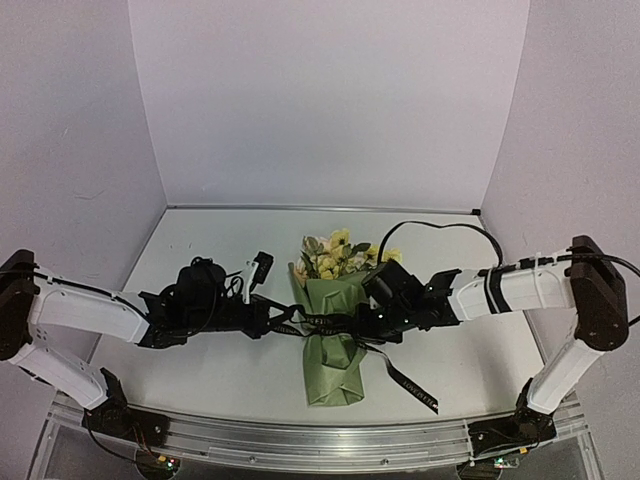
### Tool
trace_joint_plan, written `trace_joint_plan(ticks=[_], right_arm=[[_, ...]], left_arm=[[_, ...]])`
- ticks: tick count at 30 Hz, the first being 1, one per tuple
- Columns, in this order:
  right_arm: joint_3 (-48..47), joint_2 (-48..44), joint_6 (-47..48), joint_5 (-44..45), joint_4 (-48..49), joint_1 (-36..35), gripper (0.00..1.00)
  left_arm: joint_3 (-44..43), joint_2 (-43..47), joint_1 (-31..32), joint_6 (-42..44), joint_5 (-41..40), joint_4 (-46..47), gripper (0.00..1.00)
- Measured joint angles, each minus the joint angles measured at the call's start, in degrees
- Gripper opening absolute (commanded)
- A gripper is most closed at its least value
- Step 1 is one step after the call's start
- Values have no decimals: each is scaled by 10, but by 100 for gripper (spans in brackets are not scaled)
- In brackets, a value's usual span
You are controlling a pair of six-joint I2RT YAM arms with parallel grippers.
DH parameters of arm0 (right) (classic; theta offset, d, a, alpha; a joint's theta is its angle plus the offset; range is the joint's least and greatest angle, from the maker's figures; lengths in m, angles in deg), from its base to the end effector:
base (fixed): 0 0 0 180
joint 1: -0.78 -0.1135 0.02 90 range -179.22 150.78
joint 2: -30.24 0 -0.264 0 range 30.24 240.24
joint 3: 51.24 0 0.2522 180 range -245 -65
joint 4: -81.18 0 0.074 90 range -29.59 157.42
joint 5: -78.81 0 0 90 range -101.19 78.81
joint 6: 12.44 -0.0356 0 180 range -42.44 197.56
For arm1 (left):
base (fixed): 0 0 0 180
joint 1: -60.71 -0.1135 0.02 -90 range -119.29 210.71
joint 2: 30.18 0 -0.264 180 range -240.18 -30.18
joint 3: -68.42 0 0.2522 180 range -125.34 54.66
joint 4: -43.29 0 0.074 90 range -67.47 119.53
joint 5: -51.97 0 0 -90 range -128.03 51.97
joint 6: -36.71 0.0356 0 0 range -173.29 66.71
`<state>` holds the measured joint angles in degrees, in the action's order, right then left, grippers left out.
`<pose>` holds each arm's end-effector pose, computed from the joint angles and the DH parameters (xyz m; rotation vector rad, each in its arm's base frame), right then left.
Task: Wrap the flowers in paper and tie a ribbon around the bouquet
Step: Cross the half-tied ribbon over the folded bouquet.
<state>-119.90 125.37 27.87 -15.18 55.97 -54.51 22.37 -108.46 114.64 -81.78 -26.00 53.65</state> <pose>0.1900 0.2787 0.1781 -0.1631 2.6721 0.7946 0.1593 -0.2313 0.1970 0.6147 2.0365 -1.1134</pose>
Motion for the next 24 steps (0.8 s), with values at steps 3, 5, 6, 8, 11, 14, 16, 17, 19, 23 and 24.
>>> trace_joint_plan(ticks=[3, 5, 6, 8, 11, 14, 16, 17, 19, 23, 24], right_arm=[[-16, 15, -3, 8, 2, 0, 0], [-26, 25, -5, 13, 6, 0, 0], [-30, 29, -6, 15, 7, 0, 0], [-36, 36, -8, 18, 11, 0, 0], [-36, 38, -8, 22, 13, 0, 0], [-36, 38, -7, 32, 13, 0, 0], [-36, 38, -5, 37, 13, 0, 0], [-36, 38, -3, 39, 13, 0, 0], [-36, 38, -1, 41, 14, 0, 0], [-41, 46, 6, 40, 15, 0, 0], [-44, 48, 7, 37, 15, 0, 0]], left_arm=[[2, 0, 0, 0, 13, -1, 0], [2, 0, 0, 0, 22, -1, 0], [3, 1, 0, 0, 26, -1, 0], [6, 4, 1, -1, 34, -1, 0], [14, 11, 4, -3, 39, -4, 0], [29, 21, 9, -19, 35, -6, 0], [46, 28, 13, -35, 24, -7, 0], [56, 29, 15, -47, 14, -7, 1], [73, 30, 18, -67, -4, -7, 6], [95, 30, 25, -99, -36, -12, 14], [95, 30, 27, -104, -41, -12, 15]])
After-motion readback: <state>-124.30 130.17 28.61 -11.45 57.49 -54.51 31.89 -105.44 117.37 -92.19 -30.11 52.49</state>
